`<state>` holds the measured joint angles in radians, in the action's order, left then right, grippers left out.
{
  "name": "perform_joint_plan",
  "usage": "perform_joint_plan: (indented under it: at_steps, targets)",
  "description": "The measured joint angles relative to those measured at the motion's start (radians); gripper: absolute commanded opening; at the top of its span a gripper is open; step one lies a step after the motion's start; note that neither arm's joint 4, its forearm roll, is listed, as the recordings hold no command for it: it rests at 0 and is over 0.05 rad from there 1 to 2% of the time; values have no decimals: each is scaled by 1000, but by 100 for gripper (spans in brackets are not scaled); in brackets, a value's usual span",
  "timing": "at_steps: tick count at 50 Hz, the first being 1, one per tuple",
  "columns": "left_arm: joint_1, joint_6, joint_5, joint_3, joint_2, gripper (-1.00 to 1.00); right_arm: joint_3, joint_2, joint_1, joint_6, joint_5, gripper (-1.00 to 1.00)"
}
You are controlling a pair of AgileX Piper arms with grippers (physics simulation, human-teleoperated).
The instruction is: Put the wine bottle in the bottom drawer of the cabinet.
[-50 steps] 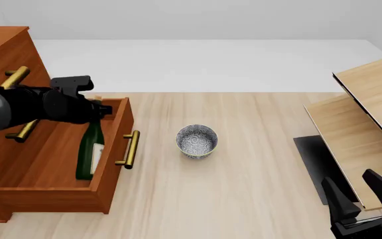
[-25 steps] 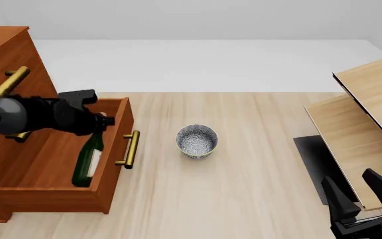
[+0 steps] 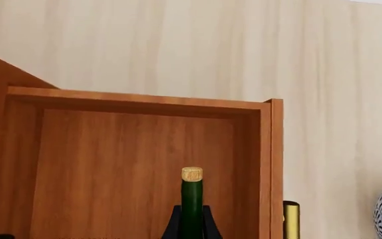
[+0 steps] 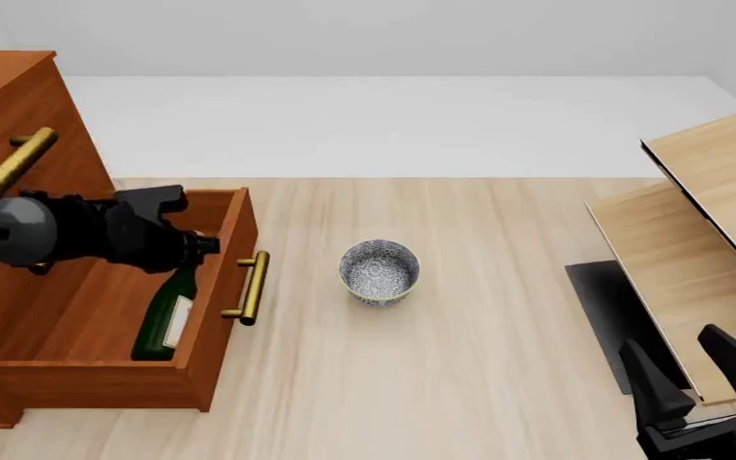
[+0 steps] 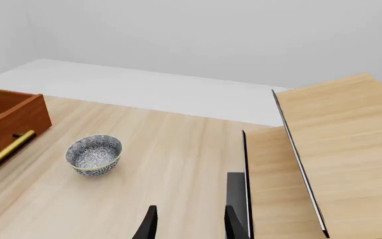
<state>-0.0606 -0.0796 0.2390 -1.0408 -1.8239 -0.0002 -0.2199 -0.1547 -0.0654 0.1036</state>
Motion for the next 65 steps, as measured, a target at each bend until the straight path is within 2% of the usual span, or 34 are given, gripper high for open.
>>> perform_joint_plan:
  at_steps: [13, 14, 39, 53, 65]
  targets:
    - [-1, -6, -9, 8, -2, -100, 0, 3, 0, -1, -3, 100]
    - [-2, -6, -9, 9, -2, 100, 0, 3, 0, -1, -3, 100]
    - [4, -24, -10, 28, 8, 100, 0, 1, 0, -3, -2, 100]
    - [12, 21, 48, 4, 69, 100, 0, -6, 1, -3, 3, 100]
    - [15, 64, 132, -27, 193, 100, 0, -9, 1, -4, 6, 100]
